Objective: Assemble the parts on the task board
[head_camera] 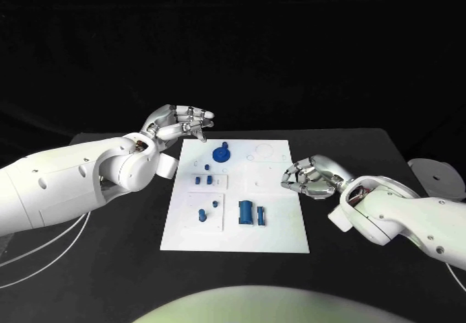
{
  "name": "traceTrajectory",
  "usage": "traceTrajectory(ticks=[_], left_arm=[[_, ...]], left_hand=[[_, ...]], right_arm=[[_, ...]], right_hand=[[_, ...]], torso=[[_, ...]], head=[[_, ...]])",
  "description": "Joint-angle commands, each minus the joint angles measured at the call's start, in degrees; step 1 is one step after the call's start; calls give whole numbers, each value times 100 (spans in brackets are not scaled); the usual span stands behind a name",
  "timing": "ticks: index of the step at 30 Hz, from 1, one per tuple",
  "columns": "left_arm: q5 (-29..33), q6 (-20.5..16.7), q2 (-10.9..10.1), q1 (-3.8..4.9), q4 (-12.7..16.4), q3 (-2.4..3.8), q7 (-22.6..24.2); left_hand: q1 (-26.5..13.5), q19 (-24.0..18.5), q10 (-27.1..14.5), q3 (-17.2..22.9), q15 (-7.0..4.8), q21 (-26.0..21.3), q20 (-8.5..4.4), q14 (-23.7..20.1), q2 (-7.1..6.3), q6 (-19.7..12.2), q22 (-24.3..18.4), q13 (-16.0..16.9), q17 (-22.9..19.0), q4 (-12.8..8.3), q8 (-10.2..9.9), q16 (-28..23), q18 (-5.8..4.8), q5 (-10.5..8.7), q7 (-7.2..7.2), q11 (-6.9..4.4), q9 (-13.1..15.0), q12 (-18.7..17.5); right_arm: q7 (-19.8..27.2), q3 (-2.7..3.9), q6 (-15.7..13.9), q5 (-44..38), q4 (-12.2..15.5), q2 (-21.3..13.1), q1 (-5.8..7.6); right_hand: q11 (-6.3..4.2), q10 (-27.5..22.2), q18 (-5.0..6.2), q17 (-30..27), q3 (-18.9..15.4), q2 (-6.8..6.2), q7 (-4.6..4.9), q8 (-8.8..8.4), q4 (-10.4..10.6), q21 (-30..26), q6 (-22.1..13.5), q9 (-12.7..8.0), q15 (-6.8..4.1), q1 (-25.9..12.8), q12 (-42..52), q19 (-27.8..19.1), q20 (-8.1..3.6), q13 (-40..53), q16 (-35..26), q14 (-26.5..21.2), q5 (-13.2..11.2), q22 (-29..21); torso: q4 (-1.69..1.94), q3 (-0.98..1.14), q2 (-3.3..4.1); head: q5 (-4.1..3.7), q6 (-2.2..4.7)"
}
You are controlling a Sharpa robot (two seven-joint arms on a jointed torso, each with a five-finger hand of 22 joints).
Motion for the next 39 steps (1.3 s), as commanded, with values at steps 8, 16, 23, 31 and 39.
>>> traceTrajectory(ticks=[8, 16, 23, 31, 39], left_arm=[[671, -108, 437, -97, -758, 3, 558], [1156, -395, 925, -138, -1542, 3, 795], [934, -291, 1095, -174, -1817, 1, 582], [953, -864, 1044, -245, -1356, 9, 618], [1000, -2235, 921, -413, -253, 27, 703]], left_hand=[[-392, -538, 112, -186, 290, -2000, 461, -884, -243, -42, -1259, -259, -690, 585, 254, -1952, 57, -24, -30, 75, 53, -353], [-141, -705, 54, -347, 598, -3538, 776, -1314, -208, -268, -2275, -466, -1062, 786, 74, -3450, 46, -22, -91, 284, -81, -1317], [-2473, -4916, -5559, -2885, -329, -4975, -872, -5981, 989, -5029, -3159, -826, -2339, -205, -1351, -5314, -974, -1920, -1166, -769, -1578, -2447], [-7830, -4916, -5559, -2885, -329, -4975, -872, -5981, 989, -5029, -3159, -826, -2339, -205, -1351, -5314, -974, -1920, -1166, -769, -1578, -2447], [-7830, -4916, -5559, -2885, -329, -4975, -872, -5981, 989, -5029, -3159, -826, -2339, -205, -1351, -5314, -974, -1920, -1166, -769, -1578, -2447]], right_arm=[[1886, 60, 660, 3518, -1582, 646, 178], [2305, 97, 1289, 3912, -2837, 1232, 208], [2022, 102, 959, 3637, -3097, 1374, 207], [2181, 221, 386, 3848, -2556, 1242, 110], [2568, 511, -1014, 4365, -1234, 920, -128]], right_hand=[[388, -1491, 524, -3275, 811, 44, 314, -337, -326, -4269, -509, -294, 461, -283, -2725, -1899, 421, -2720, -3648, -2032, -496, -1607], [706, -1306, 515, -4461, 1024, 157, 507, -969, -669, -5565, -389, -923, 872, -486, -4262, -2344, 888, -4954, -5831, -2730, -567, -3470], [-197, -6834, -529, -6799, -2438, 838, -677, -2136, -843, -5919, -5094, -3549, 210, -2630, -5517, -7778, -390, -6529, -7671, -4330, -981, -7491], [-197, -6834, -529, -6799, -2438, 838, -677, -2136, -843, -5919, -5094, -3549, 210, -7262, -5517, -7778, -390, -6529, -7671, -8341, -981, -7491], [-197, -6834, -529, -6799, -2438, 838, -677, -2136, -843, -5919, -5094, -3549, 210, -7262, -5517, -7778, -390, -6529, -7671, -8341, -981, -7491]], torso=[[-63, -126, -275], [-54, -119, -430], [-43, -115, -411], [244, -70, -405], [602, -13, -397]], head=[[-54, 567], [-7, 887], [-12, 921], [-199, 1110], [-432, 1346]])
